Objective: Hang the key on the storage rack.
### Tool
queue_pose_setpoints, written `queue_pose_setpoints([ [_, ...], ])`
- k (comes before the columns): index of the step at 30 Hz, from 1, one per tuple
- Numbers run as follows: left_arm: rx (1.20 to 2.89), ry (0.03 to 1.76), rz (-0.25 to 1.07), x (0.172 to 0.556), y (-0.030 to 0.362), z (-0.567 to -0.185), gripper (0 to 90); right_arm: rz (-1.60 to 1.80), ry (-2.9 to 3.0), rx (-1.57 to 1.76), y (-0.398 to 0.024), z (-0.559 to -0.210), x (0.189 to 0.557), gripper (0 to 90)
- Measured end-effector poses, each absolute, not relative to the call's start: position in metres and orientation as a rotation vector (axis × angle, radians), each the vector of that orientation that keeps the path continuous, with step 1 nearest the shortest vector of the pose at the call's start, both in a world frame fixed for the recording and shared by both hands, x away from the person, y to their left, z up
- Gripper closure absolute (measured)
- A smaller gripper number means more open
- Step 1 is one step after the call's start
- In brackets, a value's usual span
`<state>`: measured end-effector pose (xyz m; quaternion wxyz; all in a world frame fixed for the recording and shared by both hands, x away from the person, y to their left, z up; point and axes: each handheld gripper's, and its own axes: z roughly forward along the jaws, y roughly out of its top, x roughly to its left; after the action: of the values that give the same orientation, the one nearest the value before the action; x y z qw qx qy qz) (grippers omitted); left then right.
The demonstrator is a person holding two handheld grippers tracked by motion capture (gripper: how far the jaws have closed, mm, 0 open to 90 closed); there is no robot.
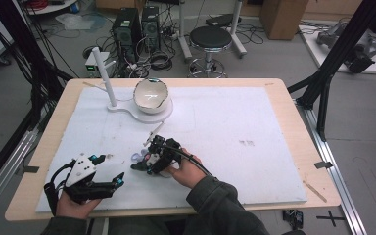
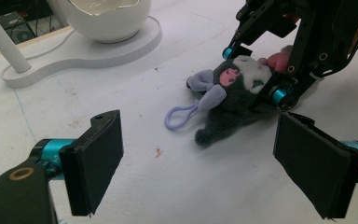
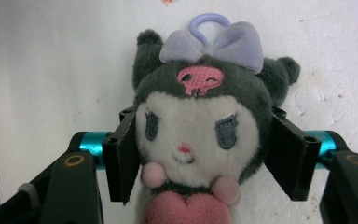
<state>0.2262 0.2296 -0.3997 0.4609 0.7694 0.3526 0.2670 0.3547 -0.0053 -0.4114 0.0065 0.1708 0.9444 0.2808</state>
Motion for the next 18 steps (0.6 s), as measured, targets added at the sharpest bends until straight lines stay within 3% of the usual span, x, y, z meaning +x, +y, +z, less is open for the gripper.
queue_pose_setpoints([
  [18, 1.89, 0.871, 0.657, 0.2265, 0.2308, -0.3999, 16.3, 1.0, 2.95, 0.516, -0.0129, -0.4025, 0.3598, 39.2],
])
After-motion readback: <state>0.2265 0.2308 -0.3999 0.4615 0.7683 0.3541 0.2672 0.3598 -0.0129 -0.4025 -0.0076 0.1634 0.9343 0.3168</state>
